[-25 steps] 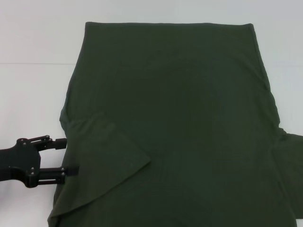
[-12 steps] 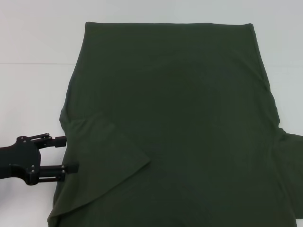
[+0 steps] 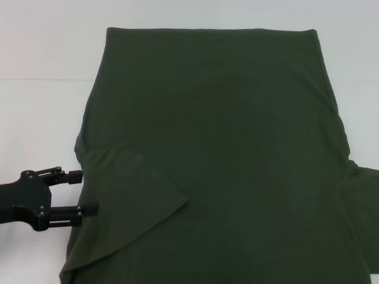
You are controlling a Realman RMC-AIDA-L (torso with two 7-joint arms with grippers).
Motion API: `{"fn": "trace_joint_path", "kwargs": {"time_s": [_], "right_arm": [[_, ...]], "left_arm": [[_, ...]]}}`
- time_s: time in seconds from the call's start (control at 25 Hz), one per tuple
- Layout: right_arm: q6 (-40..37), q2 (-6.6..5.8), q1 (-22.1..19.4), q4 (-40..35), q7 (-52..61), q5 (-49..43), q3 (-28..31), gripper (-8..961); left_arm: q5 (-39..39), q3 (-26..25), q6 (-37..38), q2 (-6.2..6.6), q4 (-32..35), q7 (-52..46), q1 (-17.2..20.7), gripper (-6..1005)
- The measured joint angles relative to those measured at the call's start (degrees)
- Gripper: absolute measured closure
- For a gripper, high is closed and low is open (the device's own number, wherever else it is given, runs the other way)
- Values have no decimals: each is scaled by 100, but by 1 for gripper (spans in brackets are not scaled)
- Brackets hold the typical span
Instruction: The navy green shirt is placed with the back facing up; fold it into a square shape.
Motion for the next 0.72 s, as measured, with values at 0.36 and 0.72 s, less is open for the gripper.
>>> {"fn": "trace_joint_path", "kwargs": {"time_s": [0.36,0.72], "right_arm": [[89,9,95,137,-1,0,-61,45],[148,9,169,270,0,0,-99,46]], "left_arm": [[0,-1,-11,0,6,0,-13,149],[9,52,-90,1,7,-3,-11,148]]}}
